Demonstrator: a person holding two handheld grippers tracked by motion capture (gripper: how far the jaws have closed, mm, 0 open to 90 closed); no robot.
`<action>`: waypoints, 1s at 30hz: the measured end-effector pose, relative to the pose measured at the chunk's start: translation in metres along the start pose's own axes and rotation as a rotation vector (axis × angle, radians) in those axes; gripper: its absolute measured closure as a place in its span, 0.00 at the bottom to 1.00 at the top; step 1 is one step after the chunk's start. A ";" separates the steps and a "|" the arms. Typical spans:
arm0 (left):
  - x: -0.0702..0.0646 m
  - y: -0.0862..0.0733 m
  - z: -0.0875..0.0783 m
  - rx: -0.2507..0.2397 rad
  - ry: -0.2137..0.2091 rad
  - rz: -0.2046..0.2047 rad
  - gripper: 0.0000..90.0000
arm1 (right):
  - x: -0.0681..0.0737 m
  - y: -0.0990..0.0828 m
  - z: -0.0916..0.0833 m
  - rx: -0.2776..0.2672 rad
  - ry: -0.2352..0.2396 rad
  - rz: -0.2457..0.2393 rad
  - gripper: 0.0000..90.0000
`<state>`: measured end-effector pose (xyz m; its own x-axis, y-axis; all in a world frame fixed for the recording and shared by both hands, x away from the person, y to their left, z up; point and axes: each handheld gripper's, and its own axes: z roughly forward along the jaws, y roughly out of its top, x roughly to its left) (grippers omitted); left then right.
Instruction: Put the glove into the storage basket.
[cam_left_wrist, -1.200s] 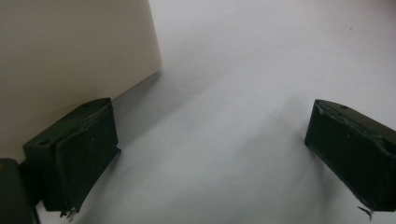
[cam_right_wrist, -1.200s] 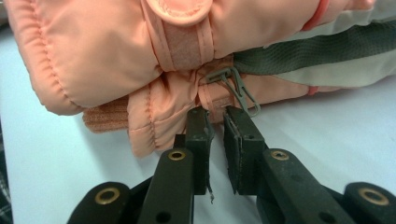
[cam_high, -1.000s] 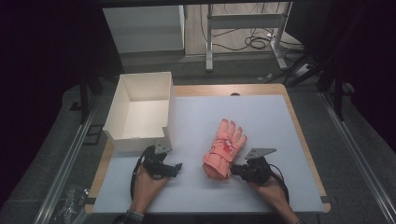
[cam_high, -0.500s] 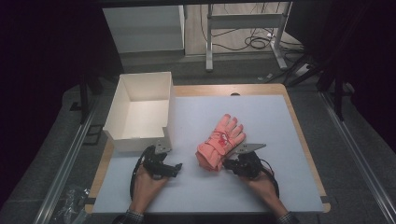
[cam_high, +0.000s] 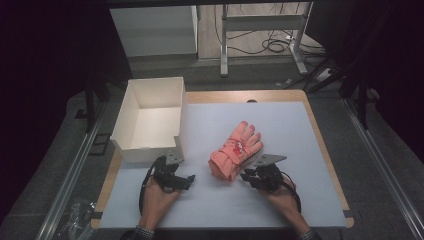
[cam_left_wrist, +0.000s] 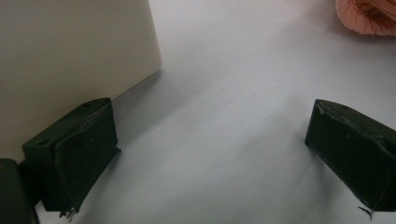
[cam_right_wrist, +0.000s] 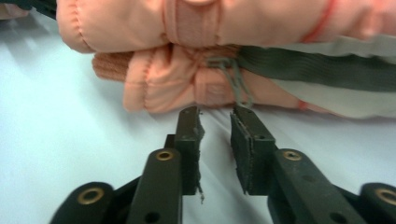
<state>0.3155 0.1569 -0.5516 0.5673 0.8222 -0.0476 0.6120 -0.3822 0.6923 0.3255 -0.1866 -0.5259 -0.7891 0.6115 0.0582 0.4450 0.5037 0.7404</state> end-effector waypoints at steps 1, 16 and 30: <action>0.000 0.000 0.000 -0.001 0.000 0.000 0.03 | -0.001 -0.001 -0.002 -0.001 -0.007 -0.007 0.75; 0.000 0.000 0.000 -0.001 -0.001 -0.001 0.03 | -0.042 -0.024 -0.042 -0.022 -0.170 0.052 0.44; -0.002 0.000 -0.002 0.001 -0.019 0.013 0.03 | -0.073 -0.042 -0.048 0.017 -0.282 0.100 0.24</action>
<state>0.3132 0.1560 -0.5503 0.5858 0.8087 -0.0523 0.6049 -0.3934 0.6923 0.3441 -0.2813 -0.5290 -0.5933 0.8028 -0.0595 0.5235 0.4408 0.7291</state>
